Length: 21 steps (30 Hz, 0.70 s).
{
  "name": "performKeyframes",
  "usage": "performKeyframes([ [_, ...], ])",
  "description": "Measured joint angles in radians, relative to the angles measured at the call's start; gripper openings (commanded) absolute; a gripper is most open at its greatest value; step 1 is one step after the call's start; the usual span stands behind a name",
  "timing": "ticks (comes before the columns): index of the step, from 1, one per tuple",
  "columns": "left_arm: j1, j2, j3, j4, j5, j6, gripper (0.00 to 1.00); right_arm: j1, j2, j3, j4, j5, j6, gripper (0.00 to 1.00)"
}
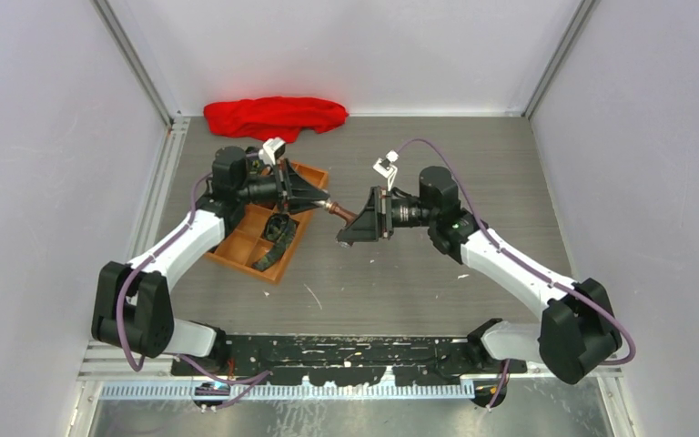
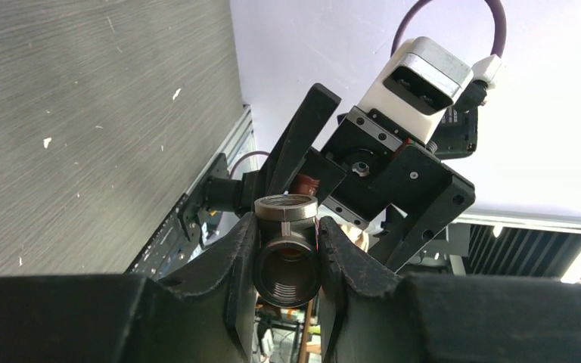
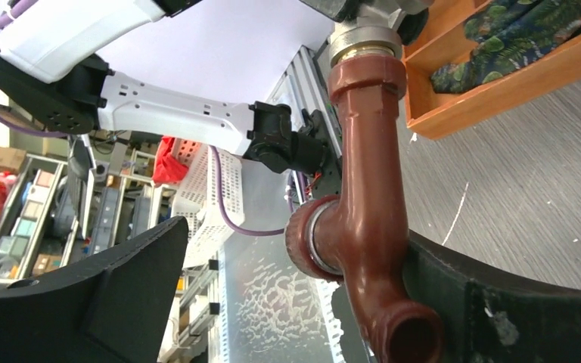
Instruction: Install the water faucets
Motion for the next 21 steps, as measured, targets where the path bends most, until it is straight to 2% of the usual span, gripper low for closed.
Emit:
performKeyframes([
  [3, 0.008, 0.000, -0.019, 0.012, -0.012, -0.010, 0.00, -0.002, -0.020, -0.025, 0.010, 0.042, 0.015, 1.00],
  [9, 0.013, 0.000, -0.063, 0.053, -0.058, -0.029, 0.00, -0.001, -0.057, -0.227, 0.281, 0.148, 0.196, 1.00],
  [12, 0.016, 0.000, -0.081, 0.088, -0.084, -0.055, 0.00, 0.027, -0.058, -0.285, 0.348, 0.218, 0.251, 1.00],
  [18, 0.017, 0.001, -0.096, 0.163, -0.114, -0.110, 0.00, 0.081, -0.089, -0.358, 0.468, 0.343, 0.282, 1.00],
  [21, 0.017, 0.001, -0.103, 0.195, -0.121, -0.135, 0.00, 0.082, -0.125, -0.386, 0.476, 0.407, 0.268, 1.00],
])
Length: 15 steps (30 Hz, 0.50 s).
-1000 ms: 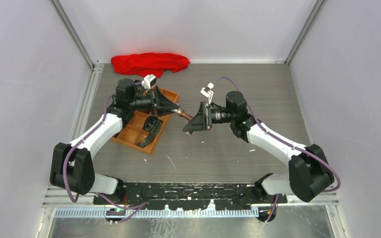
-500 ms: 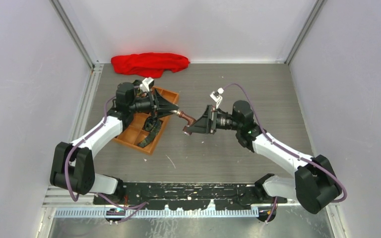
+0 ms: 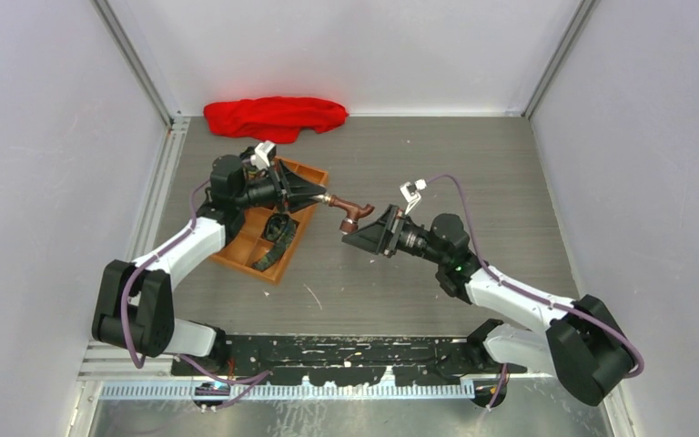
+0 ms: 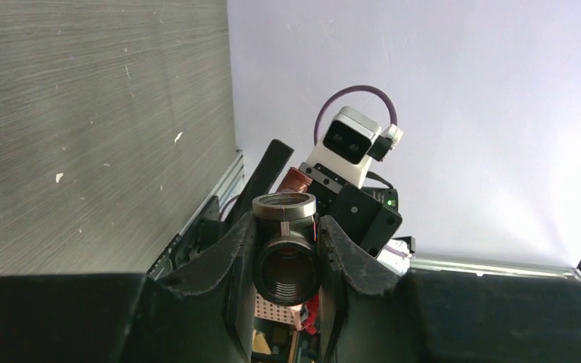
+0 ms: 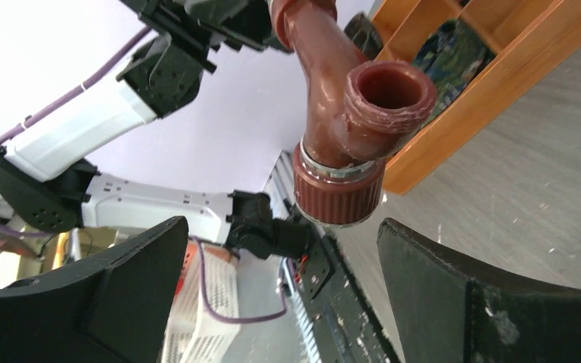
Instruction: Install the water faucets
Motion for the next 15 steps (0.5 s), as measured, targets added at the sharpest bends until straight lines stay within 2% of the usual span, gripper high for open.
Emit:
performKeyframes([
  [6, 0.000, 0.000, -0.008, 0.019, -0.013, -0.021, 0.00, 0.001, -0.031, -0.017, 0.027, 0.102, -0.041, 1.00],
  [15, 0.000, 0.000, -0.010, -0.004, -0.031, -0.001, 0.00, 0.077, 0.102, -0.017, 0.182, 0.116, -0.015, 1.00],
])
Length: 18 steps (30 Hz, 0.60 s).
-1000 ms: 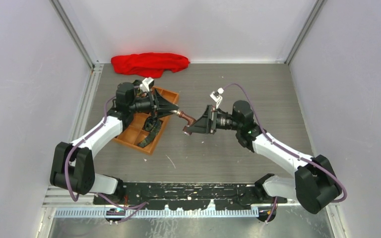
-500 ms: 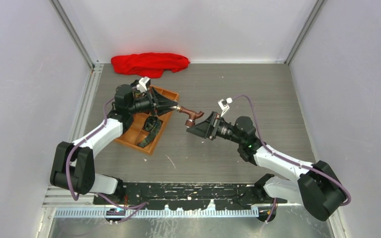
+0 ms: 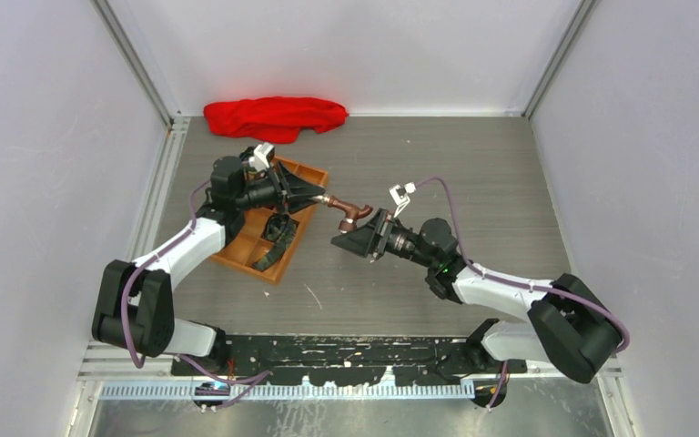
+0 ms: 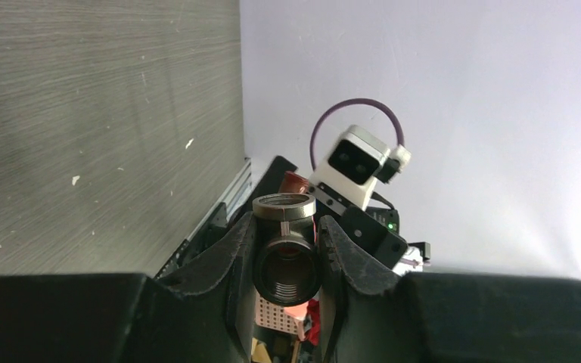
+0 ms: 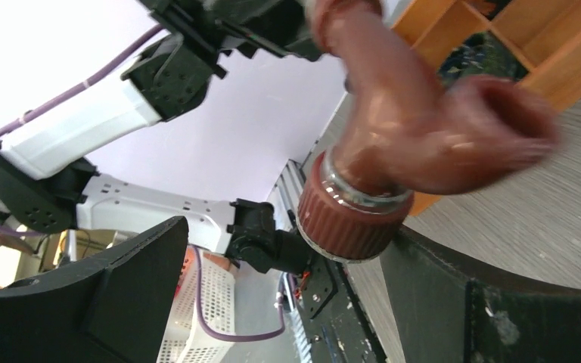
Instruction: Install the water faucets
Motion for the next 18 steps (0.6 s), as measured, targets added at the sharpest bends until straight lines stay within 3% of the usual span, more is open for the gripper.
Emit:
performKeyframes([
  [11, 0.006, 0.000, 0.004, -0.118, -0.017, 0.099, 0.00, 0.014, -0.112, 0.084, 0.009, -0.011, -0.078, 1.00],
  [18, 0.005, 0.000, 0.007, -0.145, -0.010, 0.121, 0.00, 0.014, -0.156, 0.295, -0.312, 0.083, -0.291, 1.00],
])
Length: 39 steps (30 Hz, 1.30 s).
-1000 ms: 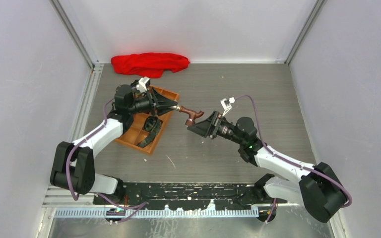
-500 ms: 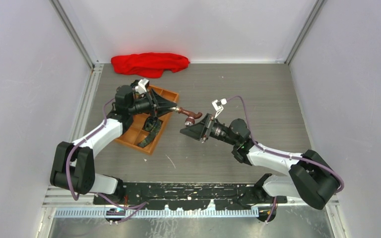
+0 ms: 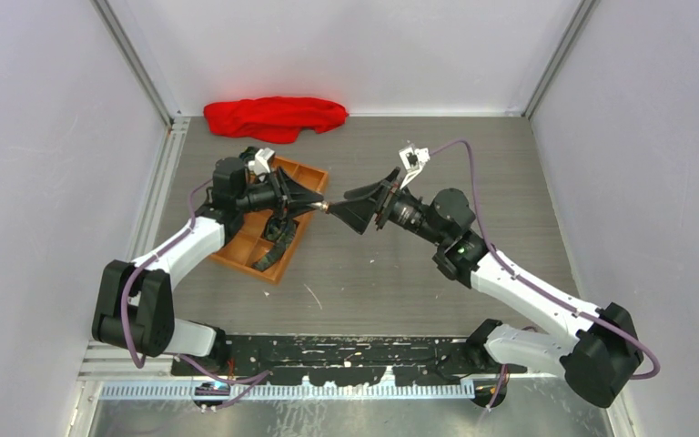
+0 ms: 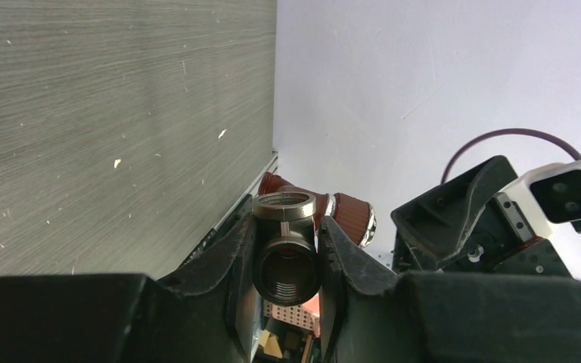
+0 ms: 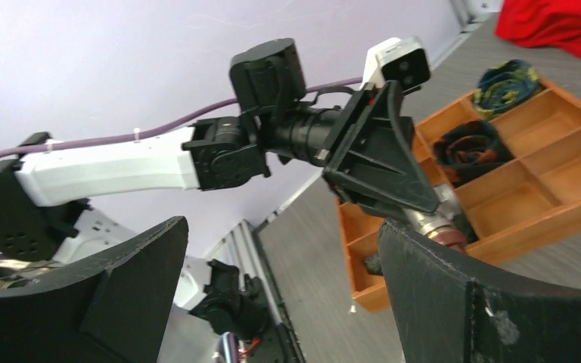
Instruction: Install the water faucets
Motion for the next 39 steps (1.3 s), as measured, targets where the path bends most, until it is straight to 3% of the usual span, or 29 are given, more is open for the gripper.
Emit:
performKeyframes([
  [9, 0.000, 0.000, 0.007, -0.038, 0.005, 0.020, 0.00, 0.000, -0.056, 0.041, -0.271, 0.048, -0.222, 1.00],
  [16, 0.000, -0.001, 0.037, -0.067, 0.026, 0.022, 0.00, 0.004, -0.137, -0.033, -0.335, 0.136, -0.434, 0.99],
  [19, 0.000, -0.001, 0.050, -0.067, 0.051, 0.023, 0.00, 0.005, -0.126, -0.047, -0.369, 0.140, -0.523, 0.91],
  [24, 0.000, -0.001, 0.057, -0.067, 0.095, 0.023, 0.00, 0.006, -0.040, -0.047, -0.369, 0.124, -0.575, 0.67],
  [27, 0.000, -0.001, 0.057, -0.067, 0.111, 0.023, 0.00, -0.002, -0.007, -0.047, -0.367, 0.120, -0.558, 0.43],
  [29, 0.000, -0.001, 0.057, -0.067, 0.117, 0.024, 0.00, -0.015, 0.005, -0.047, -0.352, 0.113, -0.525, 0.35],
  [33, 0.003, -0.001, 0.065, -0.066, 0.124, 0.021, 0.00, -0.082, 0.009, -0.069, -0.261, 0.021, -0.387, 0.34],
  [39, 0.008, -0.001, 0.073, -0.059, 0.131, 0.026, 0.00, -0.192, 0.109, -0.115, -0.045, -0.203, -0.029, 0.27],
])
